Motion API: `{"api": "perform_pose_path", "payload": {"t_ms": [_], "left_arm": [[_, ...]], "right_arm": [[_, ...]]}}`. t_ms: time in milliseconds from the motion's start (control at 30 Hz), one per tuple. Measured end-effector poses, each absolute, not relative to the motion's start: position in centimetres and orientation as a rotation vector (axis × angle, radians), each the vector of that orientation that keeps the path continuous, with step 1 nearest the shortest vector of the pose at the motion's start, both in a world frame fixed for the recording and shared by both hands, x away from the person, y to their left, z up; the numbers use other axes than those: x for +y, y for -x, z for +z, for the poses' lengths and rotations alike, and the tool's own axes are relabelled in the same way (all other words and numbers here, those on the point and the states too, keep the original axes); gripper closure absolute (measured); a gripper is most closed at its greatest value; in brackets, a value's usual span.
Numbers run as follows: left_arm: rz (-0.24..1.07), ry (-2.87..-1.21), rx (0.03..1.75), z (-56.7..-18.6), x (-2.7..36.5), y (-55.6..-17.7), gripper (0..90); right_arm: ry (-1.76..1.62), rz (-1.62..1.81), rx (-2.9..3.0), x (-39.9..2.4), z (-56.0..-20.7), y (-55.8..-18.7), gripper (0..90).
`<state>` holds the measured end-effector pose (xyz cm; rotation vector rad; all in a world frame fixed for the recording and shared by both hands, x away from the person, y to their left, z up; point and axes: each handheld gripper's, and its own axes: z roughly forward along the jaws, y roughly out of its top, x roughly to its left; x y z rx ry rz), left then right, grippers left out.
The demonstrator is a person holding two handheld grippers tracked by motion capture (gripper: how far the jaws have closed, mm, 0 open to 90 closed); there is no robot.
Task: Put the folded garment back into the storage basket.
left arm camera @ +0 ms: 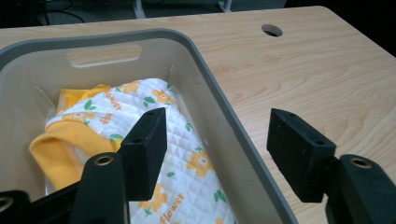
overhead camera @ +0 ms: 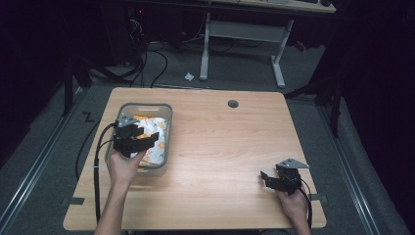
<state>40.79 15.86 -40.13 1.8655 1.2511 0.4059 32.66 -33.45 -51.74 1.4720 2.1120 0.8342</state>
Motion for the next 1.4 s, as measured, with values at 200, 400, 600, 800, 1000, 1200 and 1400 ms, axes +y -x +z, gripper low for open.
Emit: {"api": "perform_pose_path", "payload": {"t_ms": [200, 400, 600, 800, 1000, 1200, 1400], "left_arm": [[0.404, -1.869, 1.222, -39.9, 15.2, -40.5, 37.7], [0.378, -1.855, 1.186, -39.7, 14.6, -40.2, 37.6], [0.373, -1.859, 1.168, -39.6, 14.1, -39.9, 37.5], [0.363, -1.876, 1.145, -39.7, 13.4, -39.7, 37.1], [0.355, -1.880, 1.106, -39.7, 12.6, -39.4, 37.1], [0.341, -1.894, 1.080, -39.8, 11.7, -39.1, 37.0], [0.334, -1.887, 1.063, -39.6, 11.3, -38.9, 37.0]], "right_arm": [[-1.473, 0.834, 2.112, -33.4, -51.7, -32.7, 27.3], [-1.472, 0.834, 2.112, -33.5, -51.7, -32.7, 27.3], [-1.472, 0.834, 2.112, -33.4, -51.7, -32.7, 27.3], [-1.474, 0.835, 2.112, -33.4, -51.7, -32.7, 27.3], [-1.472, 0.834, 2.112, -33.4, -51.7, -32.7, 27.3], [-1.472, 0.834, 2.112, -33.4, -51.7, -32.7, 27.3], [-1.472, 0.834, 2.112, -33.4, -51.7, -32.7, 27.3]]}}
